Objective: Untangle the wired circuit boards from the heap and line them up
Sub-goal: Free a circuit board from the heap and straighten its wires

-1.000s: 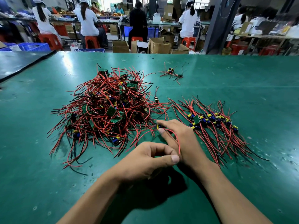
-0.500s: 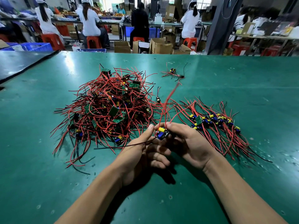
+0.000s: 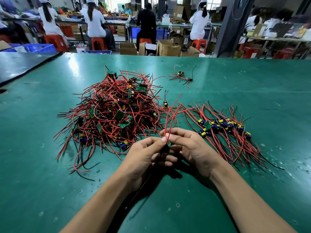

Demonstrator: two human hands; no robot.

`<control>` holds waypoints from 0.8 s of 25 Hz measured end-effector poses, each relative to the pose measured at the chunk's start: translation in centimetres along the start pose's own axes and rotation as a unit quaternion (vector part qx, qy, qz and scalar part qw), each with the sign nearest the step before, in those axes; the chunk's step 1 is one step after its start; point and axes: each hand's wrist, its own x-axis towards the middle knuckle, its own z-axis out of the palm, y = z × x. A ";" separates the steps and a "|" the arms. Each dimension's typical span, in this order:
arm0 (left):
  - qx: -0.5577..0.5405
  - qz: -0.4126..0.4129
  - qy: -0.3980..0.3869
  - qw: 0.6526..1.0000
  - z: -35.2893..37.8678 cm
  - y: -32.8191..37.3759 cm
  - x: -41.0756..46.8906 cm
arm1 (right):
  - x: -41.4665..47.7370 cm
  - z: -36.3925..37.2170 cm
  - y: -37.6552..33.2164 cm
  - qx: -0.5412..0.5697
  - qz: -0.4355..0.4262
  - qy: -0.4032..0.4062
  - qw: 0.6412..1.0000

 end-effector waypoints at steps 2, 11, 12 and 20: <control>0.015 0.002 -0.005 1.000 0.0 -0.1 -0.1 | -0.1 0.0 0.1 -0.011 -0.004 0.010 1.000; 0.073 0.002 -0.062 0.995 -0.7 -0.4 -0.1 | 0.3 0.0 0.0 0.025 0.000 0.070 0.997; 0.075 -0.002 -0.072 0.995 -0.8 -0.3 0.0 | 0.4 -0.1 0.1 0.033 -0.002 0.074 0.997; 0.098 0.036 -0.004 0.995 -0.2 -0.3 0.1 | 0.2 0.0 0.6 0.019 0.004 0.047 0.999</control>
